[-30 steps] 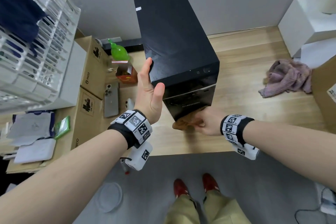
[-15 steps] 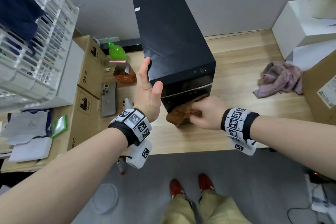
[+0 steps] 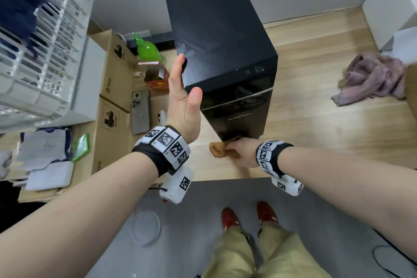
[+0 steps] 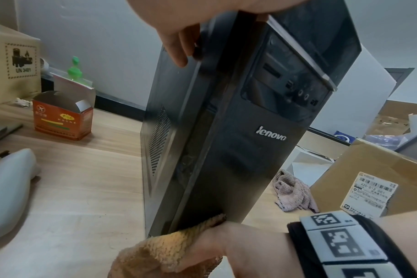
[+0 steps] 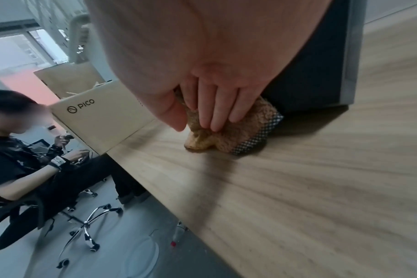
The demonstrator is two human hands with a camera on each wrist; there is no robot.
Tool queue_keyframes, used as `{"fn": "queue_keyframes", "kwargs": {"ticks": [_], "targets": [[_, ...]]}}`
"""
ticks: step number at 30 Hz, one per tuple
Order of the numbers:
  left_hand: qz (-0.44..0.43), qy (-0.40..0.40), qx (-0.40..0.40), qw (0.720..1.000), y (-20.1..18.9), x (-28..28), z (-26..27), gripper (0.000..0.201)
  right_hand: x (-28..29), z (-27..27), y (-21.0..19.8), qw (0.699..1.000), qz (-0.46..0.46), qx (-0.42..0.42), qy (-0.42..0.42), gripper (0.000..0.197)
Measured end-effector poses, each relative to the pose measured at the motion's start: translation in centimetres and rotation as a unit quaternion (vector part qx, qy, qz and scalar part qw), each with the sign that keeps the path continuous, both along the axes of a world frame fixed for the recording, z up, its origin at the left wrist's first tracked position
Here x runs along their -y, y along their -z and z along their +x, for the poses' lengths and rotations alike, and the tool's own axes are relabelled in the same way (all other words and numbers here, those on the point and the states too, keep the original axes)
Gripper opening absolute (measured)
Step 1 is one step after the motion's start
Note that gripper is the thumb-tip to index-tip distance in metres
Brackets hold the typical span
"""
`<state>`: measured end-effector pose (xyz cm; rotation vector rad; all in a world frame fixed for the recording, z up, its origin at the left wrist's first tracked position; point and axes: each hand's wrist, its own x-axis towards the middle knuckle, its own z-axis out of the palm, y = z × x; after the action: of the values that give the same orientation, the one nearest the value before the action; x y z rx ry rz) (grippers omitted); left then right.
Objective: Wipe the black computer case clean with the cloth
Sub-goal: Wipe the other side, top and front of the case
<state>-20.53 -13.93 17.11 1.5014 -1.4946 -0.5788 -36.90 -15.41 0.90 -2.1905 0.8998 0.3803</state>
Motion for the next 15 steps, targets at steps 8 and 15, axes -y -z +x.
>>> {"fn": "queue_keyframes", "kwargs": {"ticks": [8, 15], "targets": [[0.001, 0.0, -0.008, 1.0, -0.2, 0.0, -0.1, 0.077, 2.8, -7.5, -1.0, 0.995, -0.029, -0.09, 0.023, 0.043], [0.001, -0.006, -0.002, 1.0, -0.4, 0.0, -0.4, 0.077, 5.6, -10.0, -3.4, 0.981, -0.156, 0.041, 0.107, 0.022]]}}
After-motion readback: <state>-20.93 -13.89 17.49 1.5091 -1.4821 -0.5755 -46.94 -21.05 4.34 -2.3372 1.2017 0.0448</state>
